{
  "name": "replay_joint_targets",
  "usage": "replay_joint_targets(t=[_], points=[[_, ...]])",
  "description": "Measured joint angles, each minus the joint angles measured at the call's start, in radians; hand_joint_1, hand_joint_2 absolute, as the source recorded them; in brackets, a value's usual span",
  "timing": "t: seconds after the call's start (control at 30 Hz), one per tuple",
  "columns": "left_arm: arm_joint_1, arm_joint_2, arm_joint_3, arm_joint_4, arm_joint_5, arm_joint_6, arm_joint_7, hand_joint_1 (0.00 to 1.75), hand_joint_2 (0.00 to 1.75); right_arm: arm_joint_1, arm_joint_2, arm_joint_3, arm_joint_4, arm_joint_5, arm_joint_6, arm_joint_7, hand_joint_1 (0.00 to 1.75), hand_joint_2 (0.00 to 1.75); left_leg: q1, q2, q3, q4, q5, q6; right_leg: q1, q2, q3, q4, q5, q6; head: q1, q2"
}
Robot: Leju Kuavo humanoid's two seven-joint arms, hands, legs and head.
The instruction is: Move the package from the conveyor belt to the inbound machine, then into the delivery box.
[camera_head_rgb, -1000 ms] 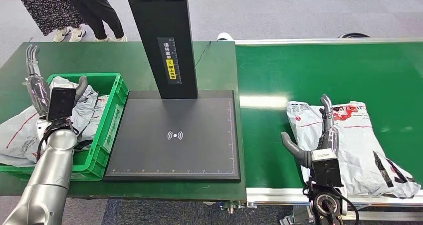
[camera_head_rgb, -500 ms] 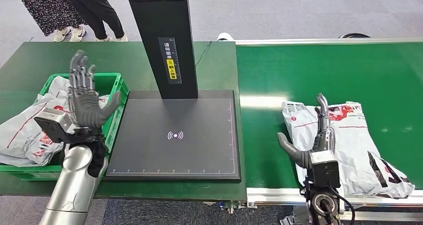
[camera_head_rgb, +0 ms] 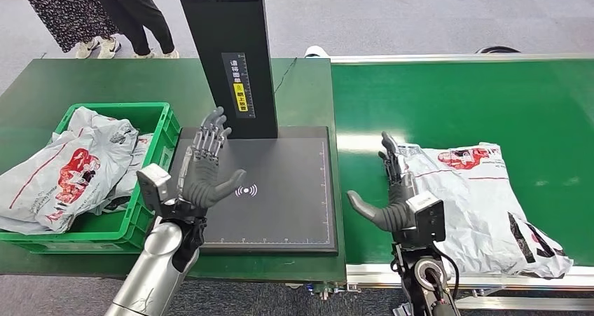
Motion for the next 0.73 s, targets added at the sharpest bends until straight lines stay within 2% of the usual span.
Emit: replay_joint_targets(t=[0.27, 0.53, 0.73], points=[[0.002, -0.023, -0.023, 0.125, -0.070, 0.021, 0.021, 0.00, 1.75, -0.057, 0.011, 0.028, 0.160, -0.043, 0.056, 0.036, 0.00, 1.75, 0.000, 0.000, 0.000, 0.000, 0.000, 0.000, 0.000, 0.000, 0.000, 0.000, 0.000, 0.000, 0.000, 0.000], [0.017, -0.033, -0.024, 0.164, -0.099, 0.030, 0.035, 0.00, 1.75, -0.078, 0.016, 0.036, 0.235, -0.058, 0.080, 0.080, 0.00, 1.75, 0.000, 0.000, 0.000, 0.000, 0.000, 0.000, 0.000, 0.000, 0.000, 0.000, 0.000, 0.000, 0.000, 0.000], [0.039, -0.038, -0.019, 0.161, -0.113, 0.050, 0.035, 0.00, 1.75, -0.080, 0.021, 0.039, 0.253, -0.058, 0.069, 0.062, 0.00, 1.75, 0.000, 0.000, 0.000, 0.000, 0.000, 0.000, 0.000, 0.000, 0.000, 0.000, 0.000, 0.000, 0.000, 0.000]])
